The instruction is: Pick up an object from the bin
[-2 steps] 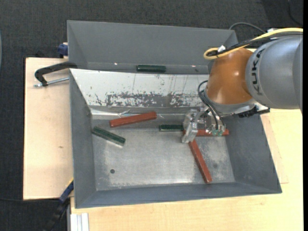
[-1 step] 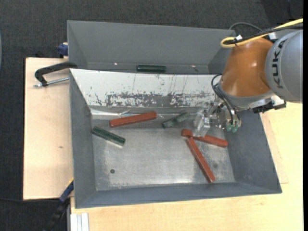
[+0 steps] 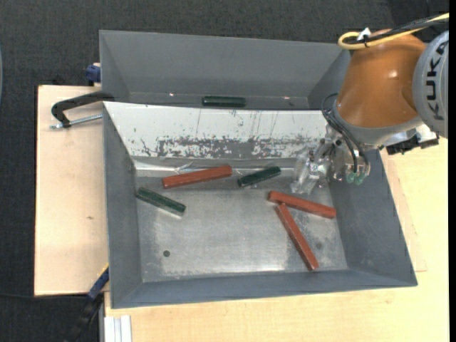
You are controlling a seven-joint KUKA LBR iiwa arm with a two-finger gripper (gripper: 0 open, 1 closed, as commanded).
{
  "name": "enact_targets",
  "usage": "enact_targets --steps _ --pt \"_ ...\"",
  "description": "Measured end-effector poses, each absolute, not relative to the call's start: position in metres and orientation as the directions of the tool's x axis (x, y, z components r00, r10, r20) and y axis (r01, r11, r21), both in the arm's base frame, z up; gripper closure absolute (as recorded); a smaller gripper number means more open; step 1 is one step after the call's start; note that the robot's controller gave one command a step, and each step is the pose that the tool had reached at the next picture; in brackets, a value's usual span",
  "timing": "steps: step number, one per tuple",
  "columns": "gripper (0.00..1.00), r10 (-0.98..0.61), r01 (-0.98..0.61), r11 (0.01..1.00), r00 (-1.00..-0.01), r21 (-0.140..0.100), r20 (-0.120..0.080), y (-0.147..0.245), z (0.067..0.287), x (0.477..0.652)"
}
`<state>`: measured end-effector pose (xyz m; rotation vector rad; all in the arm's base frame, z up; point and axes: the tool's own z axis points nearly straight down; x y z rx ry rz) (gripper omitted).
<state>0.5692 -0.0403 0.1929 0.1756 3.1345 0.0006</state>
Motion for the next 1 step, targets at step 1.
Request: enact_targets --steps 1 --pt "0.00 0.208 0.208 0.978 -0.978 0.002 -0.006 -0.1088 0.0824 0.5454"
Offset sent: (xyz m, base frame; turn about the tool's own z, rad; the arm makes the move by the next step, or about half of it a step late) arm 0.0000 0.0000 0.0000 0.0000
